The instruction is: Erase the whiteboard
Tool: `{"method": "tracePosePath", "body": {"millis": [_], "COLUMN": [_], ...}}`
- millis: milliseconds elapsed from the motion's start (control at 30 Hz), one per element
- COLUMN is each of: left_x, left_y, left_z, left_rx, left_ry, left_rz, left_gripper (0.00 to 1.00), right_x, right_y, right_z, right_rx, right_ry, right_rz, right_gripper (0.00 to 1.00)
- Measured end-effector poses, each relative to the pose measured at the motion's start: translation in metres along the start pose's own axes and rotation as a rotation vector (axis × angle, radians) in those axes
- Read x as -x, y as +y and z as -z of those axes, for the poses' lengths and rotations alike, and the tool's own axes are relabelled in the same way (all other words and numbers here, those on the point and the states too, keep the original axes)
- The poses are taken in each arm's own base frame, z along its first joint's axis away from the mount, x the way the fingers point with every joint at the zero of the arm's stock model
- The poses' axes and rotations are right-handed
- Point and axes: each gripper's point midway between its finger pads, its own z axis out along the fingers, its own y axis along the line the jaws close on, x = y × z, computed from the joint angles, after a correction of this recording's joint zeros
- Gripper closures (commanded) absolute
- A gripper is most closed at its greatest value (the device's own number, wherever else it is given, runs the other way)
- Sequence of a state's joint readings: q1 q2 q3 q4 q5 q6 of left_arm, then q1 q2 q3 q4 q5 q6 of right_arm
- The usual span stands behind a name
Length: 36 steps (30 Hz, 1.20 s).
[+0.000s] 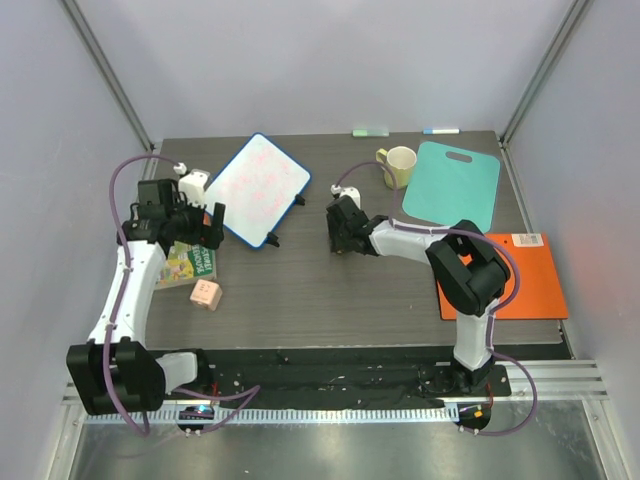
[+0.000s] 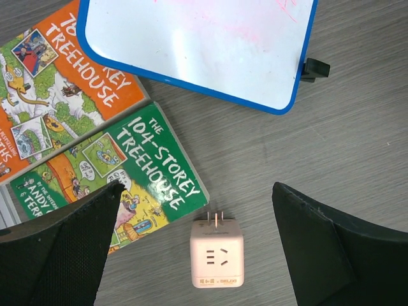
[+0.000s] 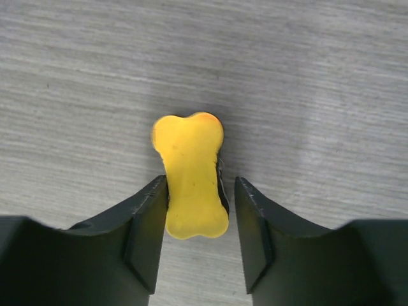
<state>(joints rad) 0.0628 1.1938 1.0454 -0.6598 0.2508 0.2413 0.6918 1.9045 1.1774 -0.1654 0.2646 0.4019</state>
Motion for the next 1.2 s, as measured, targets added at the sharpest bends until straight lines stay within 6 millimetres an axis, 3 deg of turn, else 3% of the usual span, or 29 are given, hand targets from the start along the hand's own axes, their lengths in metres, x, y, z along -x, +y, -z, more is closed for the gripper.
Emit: {"method": "tracePosePath", "body": {"millis": [33, 167, 400, 600, 767, 933, 1100, 1200], "left_x": [0.0, 0.002, 0.011, 0.012, 0.005, 0.013, 0.034, 0.035], "left_y": [0.0, 0.006, 0.032, 0.063, 0.057, 0.05, 0.065, 0.071], "left_z": [0.0, -0.002, 0.001, -0.011, -0.042, -0.062, -0.082, -0.097], "left_rx": [-0.005, -0.02, -0.048, -0.132, -0.285, -0.417, -0.475, -0.5], "left_ry": [0.0, 0.002, -0.027, -0.059, -0.051, -0.091, -0.142, -0.15], "left_rz": [0.006, 0.043, 0.181, 0.335, 0.416, 0.44, 0.435, 0.451], "left_gripper": [0.01, 0.02, 0.02, 0.07, 0.11, 0.19, 0.28, 0.31], "right_x": [0.001, 0.005, 0.008, 0.008, 0.008, 0.008, 0.008, 0.008], "right_y": [0.0, 0.001, 0.003, 0.002, 0.005, 0.009, 0.013, 0.015], "right_z": [-0.001, -0.004, -0.008, -0.009, -0.007, -0.007, -0.007, -0.007], "right_rx": [-0.003, -0.006, -0.008, -0.015, -0.002, 0.02, 0.039, 0.048], "right_ry": [-0.002, -0.008, -0.015, -0.022, -0.029, -0.026, -0.022, -0.02], "right_rz": [0.002, 0.005, -0.001, -0.02, -0.041, -0.063, -0.074, -0.078], "right_gripper": [0.67, 0.75, 0.97, 0.99, 0.99, 0.99, 0.99, 0.99]}}
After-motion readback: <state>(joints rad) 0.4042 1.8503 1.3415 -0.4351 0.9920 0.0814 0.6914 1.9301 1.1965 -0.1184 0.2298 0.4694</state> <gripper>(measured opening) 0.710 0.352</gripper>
